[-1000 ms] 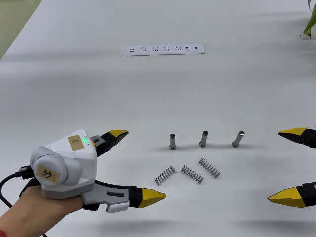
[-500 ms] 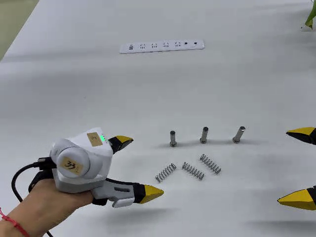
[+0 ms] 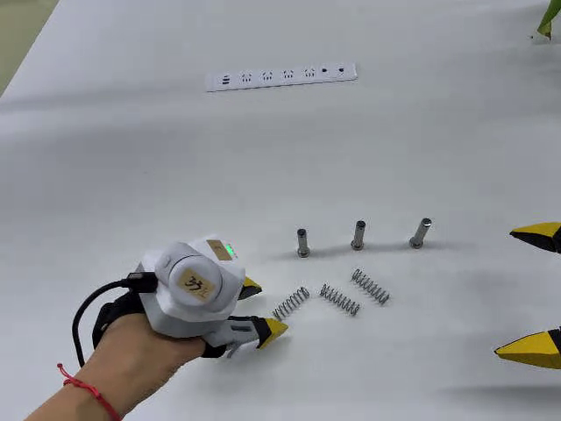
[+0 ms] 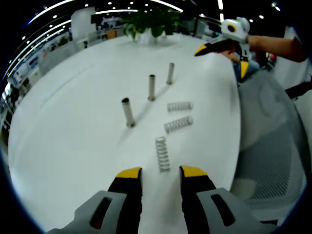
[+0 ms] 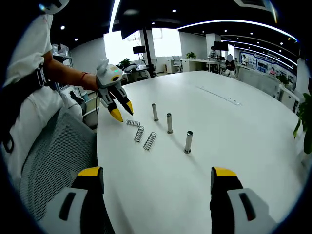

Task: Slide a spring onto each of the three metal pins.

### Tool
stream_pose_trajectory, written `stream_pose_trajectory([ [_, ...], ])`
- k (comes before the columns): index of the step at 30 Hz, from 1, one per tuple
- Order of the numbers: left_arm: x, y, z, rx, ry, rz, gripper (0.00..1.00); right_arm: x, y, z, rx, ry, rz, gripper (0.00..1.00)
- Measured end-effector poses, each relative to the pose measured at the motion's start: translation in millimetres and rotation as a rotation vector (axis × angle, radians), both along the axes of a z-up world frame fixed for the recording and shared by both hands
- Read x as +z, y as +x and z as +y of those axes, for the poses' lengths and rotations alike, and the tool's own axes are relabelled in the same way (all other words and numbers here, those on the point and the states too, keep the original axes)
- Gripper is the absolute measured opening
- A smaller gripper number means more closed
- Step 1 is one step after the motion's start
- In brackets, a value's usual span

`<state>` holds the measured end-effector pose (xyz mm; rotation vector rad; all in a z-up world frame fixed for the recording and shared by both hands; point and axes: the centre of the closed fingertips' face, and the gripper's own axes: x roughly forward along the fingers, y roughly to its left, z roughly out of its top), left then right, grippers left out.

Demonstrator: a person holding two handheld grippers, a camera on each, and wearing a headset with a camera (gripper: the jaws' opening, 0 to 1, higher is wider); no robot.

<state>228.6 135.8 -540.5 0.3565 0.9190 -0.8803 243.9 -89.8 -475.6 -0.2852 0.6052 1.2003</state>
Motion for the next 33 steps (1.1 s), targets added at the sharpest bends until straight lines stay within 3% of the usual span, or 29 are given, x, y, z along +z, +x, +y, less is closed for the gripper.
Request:
stream_pose_trajectory([
  [8,-10.0,-0.7,-9.0,-0.025,0.023,0.038,0.25,-0.8,-0.7,-3.2,-0.008,0.001,0.002,0.91],
  [13,-14.6,-3.2,-9.6,-0.048,0.062,0.051,0.22,-0.3,-1.0,-5.0,-0.013,0.002,0.003,0.90],
  [24,-15.7,1.5,-8.7,-0.086,0.123,0.021,0.13,-2.8,-4.8,-7.2,-0.013,-0.003,0.013,0.89],
  [33,-15.7,2.7,-7.2,-0.052,0.101,0.039,0.11,-2.5,-5.8,-7.4,-0.019,-0.004,0.012,0.89],
])
